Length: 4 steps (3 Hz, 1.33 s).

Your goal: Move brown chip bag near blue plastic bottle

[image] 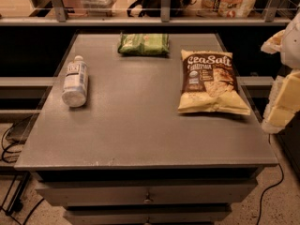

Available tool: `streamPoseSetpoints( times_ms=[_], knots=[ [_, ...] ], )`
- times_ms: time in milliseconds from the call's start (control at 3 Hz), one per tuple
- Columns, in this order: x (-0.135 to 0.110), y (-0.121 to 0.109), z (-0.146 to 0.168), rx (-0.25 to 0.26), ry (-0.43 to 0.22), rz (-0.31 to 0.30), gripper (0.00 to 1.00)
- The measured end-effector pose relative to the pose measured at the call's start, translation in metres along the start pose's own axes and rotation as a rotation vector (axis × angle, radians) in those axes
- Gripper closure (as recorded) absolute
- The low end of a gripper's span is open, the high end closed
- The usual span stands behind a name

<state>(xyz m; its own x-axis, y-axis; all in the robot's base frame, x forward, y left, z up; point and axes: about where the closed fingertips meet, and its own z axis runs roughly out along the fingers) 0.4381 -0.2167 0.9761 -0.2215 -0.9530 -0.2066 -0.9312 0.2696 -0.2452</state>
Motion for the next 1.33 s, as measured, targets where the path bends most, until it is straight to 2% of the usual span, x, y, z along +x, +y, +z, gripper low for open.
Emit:
streamPoseSetpoints(
  times_ms=[333,667,1000,1333],
  knots=[
    [0.0,0.0,0.0,0.0,0.0,0.0,0.0],
    [-0.001,-0.004,-0.001,0.019,-0.03,0.02,0.0],
    [0.007,-0.015,0.014,0.019,-0.137,0.049,0.0],
    [-0.009,-0.027,0.034,0.007,-0.292,0.074,0.0]
  ],
)
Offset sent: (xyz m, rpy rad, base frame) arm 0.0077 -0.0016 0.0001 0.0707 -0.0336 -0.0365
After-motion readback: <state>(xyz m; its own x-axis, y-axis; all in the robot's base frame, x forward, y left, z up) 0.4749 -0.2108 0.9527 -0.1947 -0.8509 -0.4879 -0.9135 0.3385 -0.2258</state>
